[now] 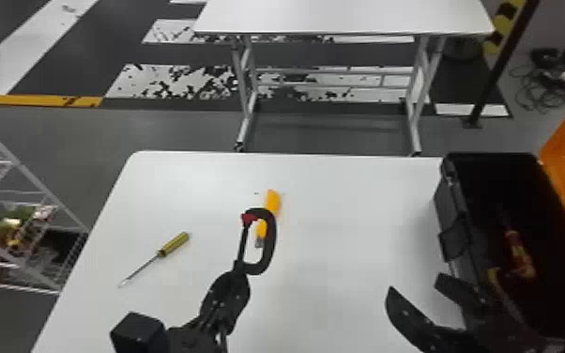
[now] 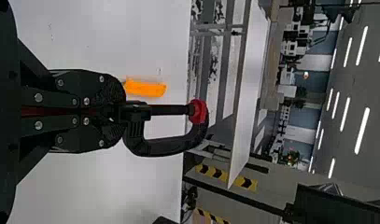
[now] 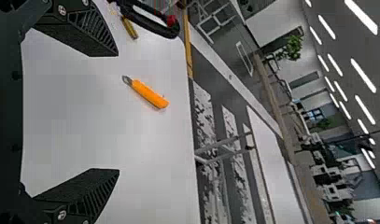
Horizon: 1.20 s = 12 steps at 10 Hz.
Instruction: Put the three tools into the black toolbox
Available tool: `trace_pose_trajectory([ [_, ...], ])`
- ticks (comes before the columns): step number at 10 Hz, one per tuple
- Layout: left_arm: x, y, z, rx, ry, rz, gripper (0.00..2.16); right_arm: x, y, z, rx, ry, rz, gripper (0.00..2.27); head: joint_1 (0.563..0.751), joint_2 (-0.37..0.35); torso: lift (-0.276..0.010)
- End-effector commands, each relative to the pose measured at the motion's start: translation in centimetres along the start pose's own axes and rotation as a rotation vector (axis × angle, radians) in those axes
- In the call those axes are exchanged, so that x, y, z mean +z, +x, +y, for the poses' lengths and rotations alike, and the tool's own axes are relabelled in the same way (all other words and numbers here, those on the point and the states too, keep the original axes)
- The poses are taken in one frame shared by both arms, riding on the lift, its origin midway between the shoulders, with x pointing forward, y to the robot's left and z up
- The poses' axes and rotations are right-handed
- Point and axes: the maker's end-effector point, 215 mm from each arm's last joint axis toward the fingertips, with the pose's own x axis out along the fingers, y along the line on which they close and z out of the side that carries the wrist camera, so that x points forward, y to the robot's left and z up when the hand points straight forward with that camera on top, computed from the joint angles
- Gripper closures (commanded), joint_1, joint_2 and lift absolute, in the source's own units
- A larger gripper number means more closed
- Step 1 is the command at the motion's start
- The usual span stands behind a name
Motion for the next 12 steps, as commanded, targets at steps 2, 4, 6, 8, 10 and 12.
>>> trace_pose_trajectory([
  [2, -1.1, -0.1, -3.6, -0.068, 0.034, 0.021, 1.83, -1.9, 0.8, 1.8, 0.086, 0.079, 0.126, 0.12, 0.695, 0.075, -0.051],
  [4, -1.9, -0.1, -6.6, -0.120, 0.057, 0.033, 1.83, -2.5, 1.0, 3.7, 0.165, 0.148, 0.172, 0.12, 0.695, 0.063, -0.051],
  [6, -2.2, -0.3, -9.2, -0.162, 0.080, 0.037, 1.83, -1.2, 1.7, 4.8, 0.205, 0.162, 0.152, 0.12, 0.695, 0.036, -0.051],
  [8, -2.6, -0.7, -10.6, -0.187, 0.091, 0.044, 1.83, -0.4, 2.5, 5.4, 0.210, 0.153, 0.131, 0.12, 0.695, 0.010, -0.051],
  [10, -2.8, -1.3, -12.2, -0.208, 0.105, 0.044, 1.83, -0.7, 3.2, 5.8, 0.217, 0.145, 0.134, 0.12, 0.695, -0.008, -0.051],
  [12, -3.0, -1.7, -13.8, -0.227, 0.119, 0.043, 1.83, -1.4, 3.6, 6.1, 0.220, 0.141, 0.147, 0.12, 0.695, -0.015, -0.051],
])
